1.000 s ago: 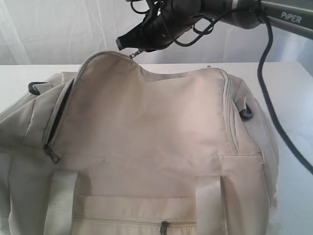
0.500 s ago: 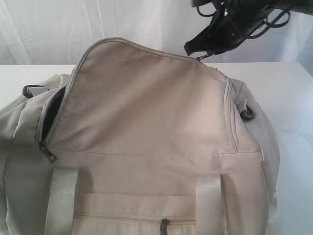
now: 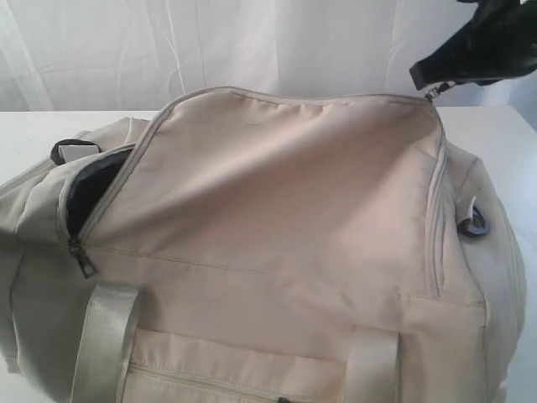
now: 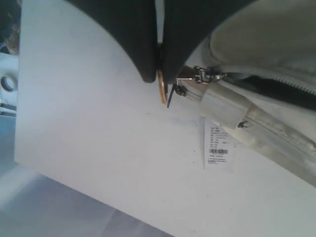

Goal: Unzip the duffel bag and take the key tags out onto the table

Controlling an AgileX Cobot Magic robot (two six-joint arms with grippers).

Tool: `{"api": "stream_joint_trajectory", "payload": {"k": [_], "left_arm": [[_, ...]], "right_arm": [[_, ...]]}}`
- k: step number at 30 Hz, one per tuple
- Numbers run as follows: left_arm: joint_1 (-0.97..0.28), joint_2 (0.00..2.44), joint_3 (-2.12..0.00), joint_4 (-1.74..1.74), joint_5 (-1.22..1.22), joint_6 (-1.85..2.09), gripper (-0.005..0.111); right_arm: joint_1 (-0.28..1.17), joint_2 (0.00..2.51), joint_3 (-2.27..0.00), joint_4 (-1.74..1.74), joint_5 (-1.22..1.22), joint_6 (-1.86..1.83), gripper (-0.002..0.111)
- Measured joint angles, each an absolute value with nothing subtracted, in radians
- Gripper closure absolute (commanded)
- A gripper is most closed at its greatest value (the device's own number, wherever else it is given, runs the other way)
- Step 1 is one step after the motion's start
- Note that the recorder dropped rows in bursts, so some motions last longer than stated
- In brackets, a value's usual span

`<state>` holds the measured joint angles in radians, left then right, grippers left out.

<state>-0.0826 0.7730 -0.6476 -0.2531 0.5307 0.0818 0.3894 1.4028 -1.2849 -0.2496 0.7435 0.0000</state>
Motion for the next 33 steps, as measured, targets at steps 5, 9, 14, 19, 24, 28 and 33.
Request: {"api": "stream_joint_trajectory", "payload": {"k": [5, 9, 14, 19, 24, 28, 33], "left_arm": [[-0.085, 0.773, -0.648, -0.264, 0.522, 0.061, 0.092], [-0.085, 0.775, -0.676, -0.304, 0.518, 0.075, 0.049], [-0.083, 0.818, -0.792, -0.586, 0.518, 0.313, 0.040], [-0.083, 0.990, -0.930, -0.977, 0.609, 0.639, 0.041], [-0.088, 1.228, -1.063, -1.172, 0.683, 0.868, 0.041], [-0.124, 1.407, -1.180, -1.195, 0.692, 0.940, 0.041], [-0.198, 1.610, -1.326, -1.182, 0.699, 0.961, 0.041]], "right_arm": [[0.381, 1.358, -1.181, -0.290, 0.692, 0.053, 0.108], [0.378, 1.356, -1.153, -0.271, 0.655, 0.051, 0.108], [0.378, 1.356, -1.154, -0.265, 0.645, 0.049, 0.108], [0.378, 1.355, -1.154, -0.239, 0.641, 0.036, 0.108], [0.377, 1.353, -1.154, -0.212, 0.639, 0.015, 0.108], [0.377, 1.351, -1.154, -0.208, 0.639, 0.011, 0.108], [0.377, 1.351, -1.154, -0.204, 0.637, 0.011, 0.108]]}}
